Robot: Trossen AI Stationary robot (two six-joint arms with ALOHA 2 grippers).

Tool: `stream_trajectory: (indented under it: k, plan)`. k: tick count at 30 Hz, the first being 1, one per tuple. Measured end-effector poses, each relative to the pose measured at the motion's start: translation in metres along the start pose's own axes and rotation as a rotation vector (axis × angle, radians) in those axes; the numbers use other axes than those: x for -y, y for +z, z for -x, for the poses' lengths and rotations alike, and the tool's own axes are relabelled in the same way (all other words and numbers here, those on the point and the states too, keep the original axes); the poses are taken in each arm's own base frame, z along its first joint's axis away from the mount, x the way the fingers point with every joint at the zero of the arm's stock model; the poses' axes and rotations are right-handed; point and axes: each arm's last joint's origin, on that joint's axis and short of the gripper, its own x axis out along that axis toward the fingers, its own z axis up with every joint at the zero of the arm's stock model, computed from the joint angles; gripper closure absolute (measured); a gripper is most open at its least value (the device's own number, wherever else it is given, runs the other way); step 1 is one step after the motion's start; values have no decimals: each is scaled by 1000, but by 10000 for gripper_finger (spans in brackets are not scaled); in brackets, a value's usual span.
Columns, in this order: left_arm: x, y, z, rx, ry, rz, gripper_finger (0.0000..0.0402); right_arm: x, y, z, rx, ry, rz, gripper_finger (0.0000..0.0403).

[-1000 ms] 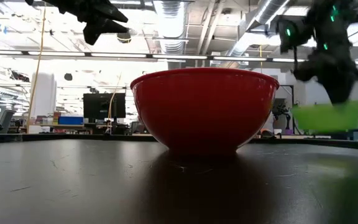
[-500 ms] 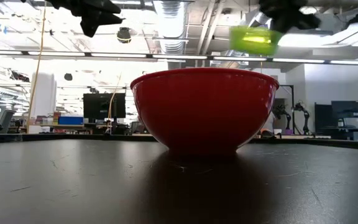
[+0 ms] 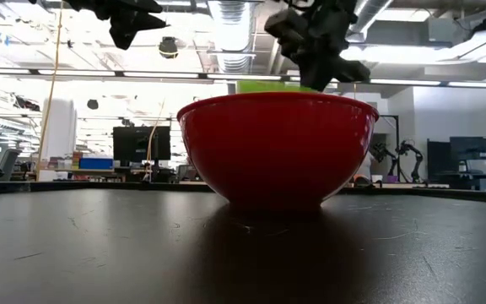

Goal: Nest bowls inside each other
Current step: Stack the green bowl on top of the orange patterned bowl, then return to Home Position

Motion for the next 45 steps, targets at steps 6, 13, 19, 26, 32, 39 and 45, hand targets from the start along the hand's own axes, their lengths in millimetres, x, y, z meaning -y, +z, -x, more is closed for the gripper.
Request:
stream_trajectory:
  k: [6, 13, 19, 26, 32, 39, 45]
  plan:
    - [1, -1, 0, -10, -23, 8, 267, -2, 6, -12, -2, 7, -12, 402]
    - [1, -3, 0, -28, -22, 13, 267, -3, 8, -31, -60, -11, -15, 402]
    - [1, -3, 0, -32, -23, 14, 267, -2, 9, -41, -91, -35, -16, 402]
    - [1, -4, 0, -43, -23, 16, 267, 0, 10, -54, -129, -59, -15, 396]
    - [1, -4, 0, -46, -22, 15, 267, 0, 10, -52, -124, -54, -11, 339]
    - [1, -4, 0, -45, -14, 11, 267, 2, 13, -34, -173, -107, 31, 252]
    - [1, -3, 3, -34, -6, 9, 267, -4, 16, 13, -133, -64, 153, 210]
